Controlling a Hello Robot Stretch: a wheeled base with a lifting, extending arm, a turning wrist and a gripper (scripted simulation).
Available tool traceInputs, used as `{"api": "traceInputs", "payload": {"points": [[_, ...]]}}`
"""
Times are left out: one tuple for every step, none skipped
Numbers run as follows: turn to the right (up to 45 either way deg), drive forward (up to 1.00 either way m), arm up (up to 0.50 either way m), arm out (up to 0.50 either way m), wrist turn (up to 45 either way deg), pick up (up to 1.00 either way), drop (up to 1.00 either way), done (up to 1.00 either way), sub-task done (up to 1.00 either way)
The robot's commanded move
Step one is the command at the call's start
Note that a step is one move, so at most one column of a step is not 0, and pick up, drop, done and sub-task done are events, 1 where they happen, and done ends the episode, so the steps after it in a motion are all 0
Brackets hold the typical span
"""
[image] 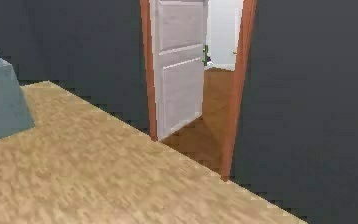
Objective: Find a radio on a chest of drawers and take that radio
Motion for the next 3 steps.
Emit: {"api": "traceInputs", "payload": {"points": [[0.0, 1.0, 0.0, 0.0, 0.0, 0.0, 0.0, 0.0, 0.0], [3.0, 0.0, 0.0, 0.0, 0.0, 0.0, 0.0, 0.0, 0.0], [-15.0, 0.0, 0.0, 0.0, 0.0, 0.0, 0.0, 0.0, 0.0]]}}
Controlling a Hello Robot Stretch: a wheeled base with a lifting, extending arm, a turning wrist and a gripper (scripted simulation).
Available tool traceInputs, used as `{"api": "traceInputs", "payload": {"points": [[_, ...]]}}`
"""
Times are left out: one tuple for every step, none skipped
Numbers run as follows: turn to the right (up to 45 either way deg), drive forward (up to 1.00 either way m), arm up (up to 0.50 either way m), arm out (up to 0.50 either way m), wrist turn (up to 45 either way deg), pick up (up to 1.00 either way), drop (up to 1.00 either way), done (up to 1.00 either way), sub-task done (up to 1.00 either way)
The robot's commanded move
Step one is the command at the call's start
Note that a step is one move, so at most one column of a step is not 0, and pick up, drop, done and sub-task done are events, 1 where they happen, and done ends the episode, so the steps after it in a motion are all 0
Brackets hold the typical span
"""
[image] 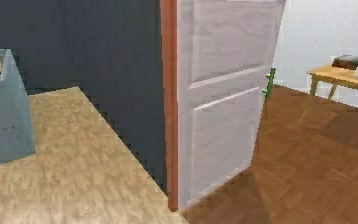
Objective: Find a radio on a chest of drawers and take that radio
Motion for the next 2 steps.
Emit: {"api": "traceInputs", "payload": {"points": [[0.0, 0.5, 0.0, 0.0, 0.0, 0.0, 0.0, 0.0, 0.0], [45.0, 0.0, 0.0, 0.0, 0.0, 0.0, 0.0, 0.0, 0.0]]}}
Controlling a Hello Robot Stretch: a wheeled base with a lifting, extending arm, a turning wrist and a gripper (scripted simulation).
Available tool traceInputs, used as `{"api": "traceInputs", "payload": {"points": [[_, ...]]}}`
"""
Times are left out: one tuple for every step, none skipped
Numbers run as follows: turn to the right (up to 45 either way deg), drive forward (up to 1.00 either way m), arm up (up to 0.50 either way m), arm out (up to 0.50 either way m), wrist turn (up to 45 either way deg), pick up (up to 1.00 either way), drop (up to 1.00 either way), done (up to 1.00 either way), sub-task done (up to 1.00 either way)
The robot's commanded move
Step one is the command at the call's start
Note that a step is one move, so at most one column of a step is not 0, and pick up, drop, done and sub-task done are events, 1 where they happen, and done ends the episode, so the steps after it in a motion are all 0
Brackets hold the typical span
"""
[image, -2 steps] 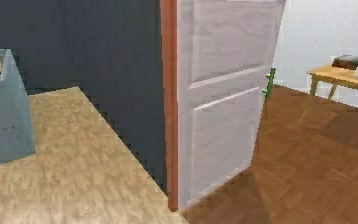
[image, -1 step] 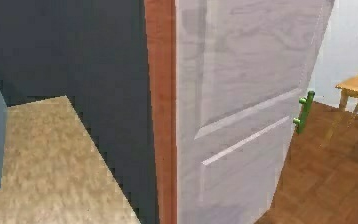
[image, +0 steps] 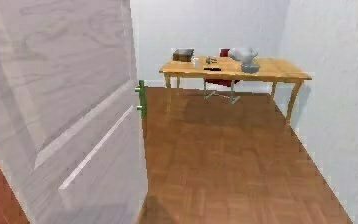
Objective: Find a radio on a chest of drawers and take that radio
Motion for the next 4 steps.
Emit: {"api": "traceInputs", "payload": {"points": [[45.0, 0.0, 0.0, 0.0, 0.0, 0.0, 0.0, 0.0, 0.0], [45.0, 0.0, 0.0, 0.0, 0.0, 0.0, 0.0, 0.0, 0.0], [30.0, 0.0, 0.0, 0.0, 0.0, 0.0, 0.0, 0.0, 0.0], [0.0, 0.1, 0.0, 0.0, 0.0, 0.0, 0.0, 0.0, 0.0]]}}
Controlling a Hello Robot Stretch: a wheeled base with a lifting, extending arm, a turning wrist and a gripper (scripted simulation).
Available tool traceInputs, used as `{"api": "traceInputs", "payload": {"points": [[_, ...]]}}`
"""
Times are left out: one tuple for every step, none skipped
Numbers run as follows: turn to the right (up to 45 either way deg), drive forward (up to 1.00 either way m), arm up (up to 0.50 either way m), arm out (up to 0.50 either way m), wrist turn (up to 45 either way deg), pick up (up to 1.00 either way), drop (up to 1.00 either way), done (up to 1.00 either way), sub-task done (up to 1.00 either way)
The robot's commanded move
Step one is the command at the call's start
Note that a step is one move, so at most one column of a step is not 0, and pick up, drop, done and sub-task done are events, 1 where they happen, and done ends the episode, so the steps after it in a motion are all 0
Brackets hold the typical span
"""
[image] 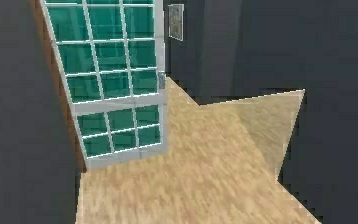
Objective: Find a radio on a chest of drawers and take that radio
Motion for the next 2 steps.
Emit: {"api": "traceInputs", "payload": {"points": [[-45.0, 0.0, 0.0, 0.0, 0.0, 0.0, 0.0, 0.0, 0.0], [-45.0, 0.0, 0.0, 0.0, 0.0, 0.0, 0.0, 0.0, 0.0]]}}
